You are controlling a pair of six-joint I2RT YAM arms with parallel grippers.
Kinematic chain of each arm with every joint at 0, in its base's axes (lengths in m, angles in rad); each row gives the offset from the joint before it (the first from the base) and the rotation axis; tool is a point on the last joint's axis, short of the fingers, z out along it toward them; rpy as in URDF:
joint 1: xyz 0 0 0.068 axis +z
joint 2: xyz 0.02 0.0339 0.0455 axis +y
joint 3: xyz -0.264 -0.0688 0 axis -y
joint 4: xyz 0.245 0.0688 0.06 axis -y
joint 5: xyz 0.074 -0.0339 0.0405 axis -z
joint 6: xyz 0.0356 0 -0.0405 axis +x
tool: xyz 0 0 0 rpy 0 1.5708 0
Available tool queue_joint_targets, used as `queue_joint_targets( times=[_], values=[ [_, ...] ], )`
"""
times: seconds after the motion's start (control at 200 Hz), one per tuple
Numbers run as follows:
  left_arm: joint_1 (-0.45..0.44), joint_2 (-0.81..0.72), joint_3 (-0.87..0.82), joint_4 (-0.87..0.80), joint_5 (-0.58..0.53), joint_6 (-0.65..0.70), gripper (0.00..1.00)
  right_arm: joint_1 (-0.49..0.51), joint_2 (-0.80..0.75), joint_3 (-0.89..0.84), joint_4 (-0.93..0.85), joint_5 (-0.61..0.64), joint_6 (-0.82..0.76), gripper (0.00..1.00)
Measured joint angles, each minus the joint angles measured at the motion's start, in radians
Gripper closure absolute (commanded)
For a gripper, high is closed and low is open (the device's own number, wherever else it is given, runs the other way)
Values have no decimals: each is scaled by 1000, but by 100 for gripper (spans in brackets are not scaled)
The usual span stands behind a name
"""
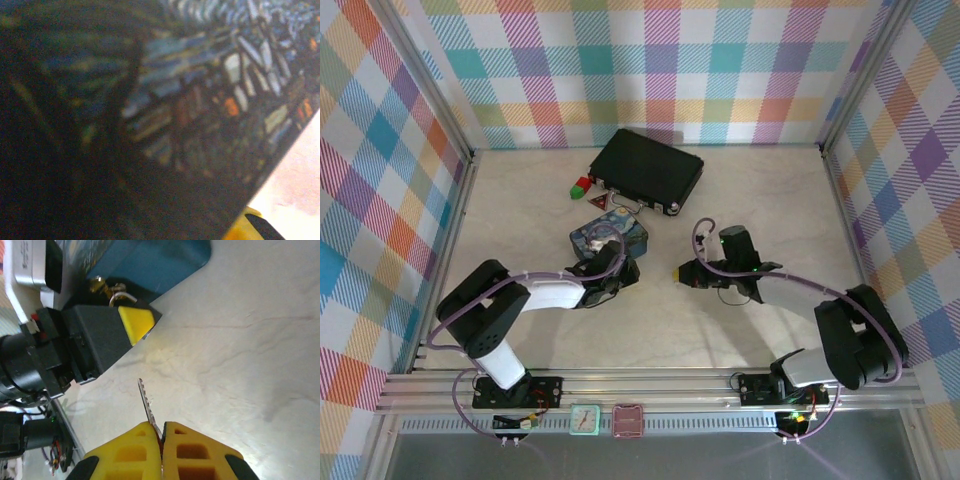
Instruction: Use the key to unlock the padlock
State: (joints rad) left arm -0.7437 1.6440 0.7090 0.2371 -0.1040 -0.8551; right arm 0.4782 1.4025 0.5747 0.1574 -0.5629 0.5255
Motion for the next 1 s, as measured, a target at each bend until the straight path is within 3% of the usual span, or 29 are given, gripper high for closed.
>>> queue_joint_targets(
  times=[0.19,0.4,0.705,1.0],
  values=[
    [3,-52,-2,5,69,-97,100,65,83,-41,185,-35,84,100],
    [13,-69,-40,94,134,-213,100,64,143,-84,329,-80,122,100],
    [22,-93,-101,249,210,-255,100,-14,273,-104,614,-226,219,100],
    [51,-41,-135,505,332,-293,100,-47,314,-124,750,-287,272,100]
  ],
)
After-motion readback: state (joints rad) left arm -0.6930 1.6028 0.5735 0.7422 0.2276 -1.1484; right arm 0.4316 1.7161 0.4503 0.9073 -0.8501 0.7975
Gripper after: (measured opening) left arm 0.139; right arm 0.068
